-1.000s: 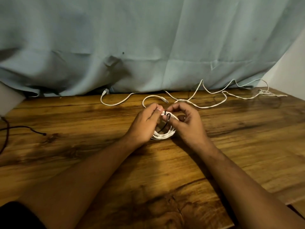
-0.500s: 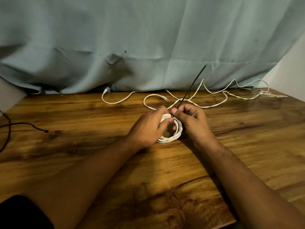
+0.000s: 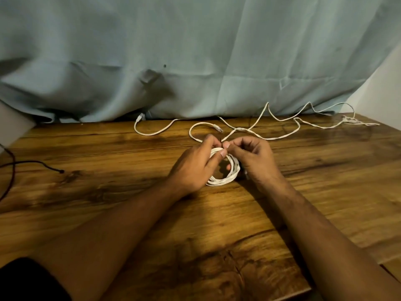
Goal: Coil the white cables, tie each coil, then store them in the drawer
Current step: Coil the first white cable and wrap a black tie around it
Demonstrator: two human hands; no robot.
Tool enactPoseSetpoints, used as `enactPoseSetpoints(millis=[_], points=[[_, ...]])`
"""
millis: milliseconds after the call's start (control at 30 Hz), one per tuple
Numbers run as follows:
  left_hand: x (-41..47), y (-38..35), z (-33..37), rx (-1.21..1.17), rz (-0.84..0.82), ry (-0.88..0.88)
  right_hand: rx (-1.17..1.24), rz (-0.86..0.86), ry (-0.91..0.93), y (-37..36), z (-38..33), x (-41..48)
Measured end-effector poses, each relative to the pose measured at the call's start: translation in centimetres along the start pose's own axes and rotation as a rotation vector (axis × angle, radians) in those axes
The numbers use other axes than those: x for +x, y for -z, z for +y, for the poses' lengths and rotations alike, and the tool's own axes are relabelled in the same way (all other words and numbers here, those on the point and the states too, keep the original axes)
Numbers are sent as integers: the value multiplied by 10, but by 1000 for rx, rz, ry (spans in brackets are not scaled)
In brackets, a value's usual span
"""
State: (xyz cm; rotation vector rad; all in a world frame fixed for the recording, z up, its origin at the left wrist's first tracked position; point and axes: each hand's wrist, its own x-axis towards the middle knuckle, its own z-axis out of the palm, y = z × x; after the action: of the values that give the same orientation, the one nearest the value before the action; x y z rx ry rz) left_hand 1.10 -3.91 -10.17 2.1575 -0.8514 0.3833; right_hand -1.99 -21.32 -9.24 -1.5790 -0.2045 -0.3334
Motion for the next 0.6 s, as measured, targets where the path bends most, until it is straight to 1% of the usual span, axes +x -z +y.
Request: enactPoseSetpoints(millis=[133, 233, 333, 433, 600], points=[[-1, 0, -2, -32, 9, 6, -41, -37, -79, 3, -1, -4], [0, 2, 1, -72, 17, 13, 18, -69, -135, 2, 1, -3], [1, 6, 2, -162, 41, 68, 101, -175, -166, 3, 3, 0], [3, 6, -1, -218, 44, 128, 80, -258, -190, 4, 6, -1], [4, 3, -5, -325, 32, 122, 25, -207, -169, 0, 10, -1]])
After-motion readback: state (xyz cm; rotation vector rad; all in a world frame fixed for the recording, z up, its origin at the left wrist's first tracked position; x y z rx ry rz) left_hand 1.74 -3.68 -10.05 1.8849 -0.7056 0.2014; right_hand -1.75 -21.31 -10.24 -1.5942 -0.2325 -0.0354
